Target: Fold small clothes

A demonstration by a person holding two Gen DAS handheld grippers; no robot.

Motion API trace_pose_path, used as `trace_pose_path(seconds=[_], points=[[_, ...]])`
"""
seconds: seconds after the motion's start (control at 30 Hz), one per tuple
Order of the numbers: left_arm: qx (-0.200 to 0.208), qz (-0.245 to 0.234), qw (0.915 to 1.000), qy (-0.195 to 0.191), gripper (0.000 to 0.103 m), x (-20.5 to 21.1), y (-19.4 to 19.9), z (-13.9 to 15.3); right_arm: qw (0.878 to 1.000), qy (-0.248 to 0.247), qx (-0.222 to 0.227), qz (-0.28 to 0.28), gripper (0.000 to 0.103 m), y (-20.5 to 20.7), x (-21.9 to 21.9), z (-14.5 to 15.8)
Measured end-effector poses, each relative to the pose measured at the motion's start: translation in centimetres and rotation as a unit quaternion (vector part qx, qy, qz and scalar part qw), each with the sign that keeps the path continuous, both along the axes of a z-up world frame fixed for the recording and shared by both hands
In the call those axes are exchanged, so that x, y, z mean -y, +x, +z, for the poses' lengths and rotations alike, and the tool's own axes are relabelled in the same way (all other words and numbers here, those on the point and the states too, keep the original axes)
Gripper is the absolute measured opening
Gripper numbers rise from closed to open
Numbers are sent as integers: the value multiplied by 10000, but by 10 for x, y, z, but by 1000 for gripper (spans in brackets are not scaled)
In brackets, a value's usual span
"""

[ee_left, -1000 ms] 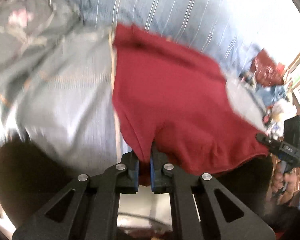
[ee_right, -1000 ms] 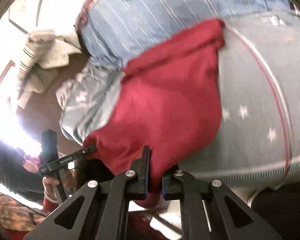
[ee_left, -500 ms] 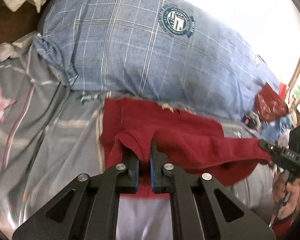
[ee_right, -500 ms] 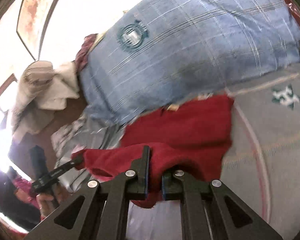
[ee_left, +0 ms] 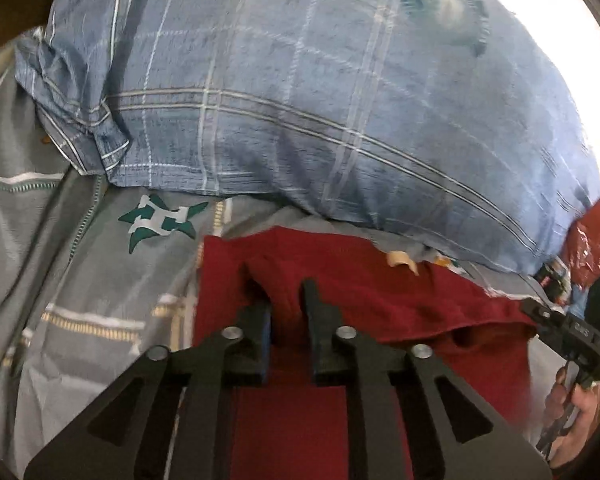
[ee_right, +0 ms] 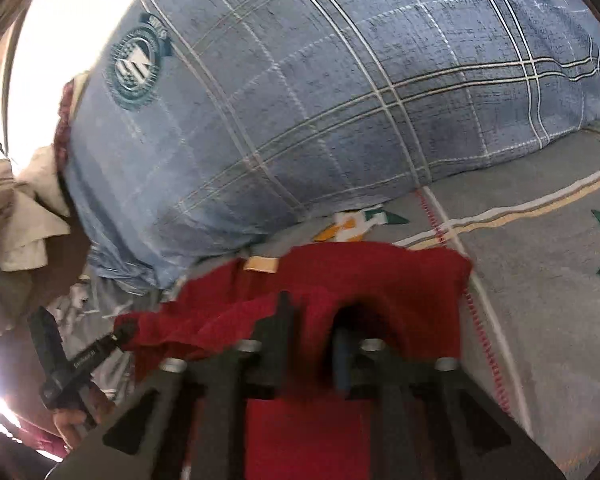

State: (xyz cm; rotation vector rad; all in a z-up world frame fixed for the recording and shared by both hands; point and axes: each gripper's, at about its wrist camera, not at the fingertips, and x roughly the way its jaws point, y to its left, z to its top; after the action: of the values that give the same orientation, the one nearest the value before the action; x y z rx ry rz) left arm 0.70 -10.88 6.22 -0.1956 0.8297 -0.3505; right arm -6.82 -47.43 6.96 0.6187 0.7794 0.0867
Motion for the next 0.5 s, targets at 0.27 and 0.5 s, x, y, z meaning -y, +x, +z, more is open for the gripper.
trace_pose_path(seconds=[0.27, 0.5], points=[[586, 299, 9977, 161, 65, -13, -7, 19, 9986, -214, 473, -100, 49, -23, 12, 28], [255, 226, 9981, 507, 68, 2, 8, -6, 9934, -996, 64, 569, 49, 15, -43, 11]])
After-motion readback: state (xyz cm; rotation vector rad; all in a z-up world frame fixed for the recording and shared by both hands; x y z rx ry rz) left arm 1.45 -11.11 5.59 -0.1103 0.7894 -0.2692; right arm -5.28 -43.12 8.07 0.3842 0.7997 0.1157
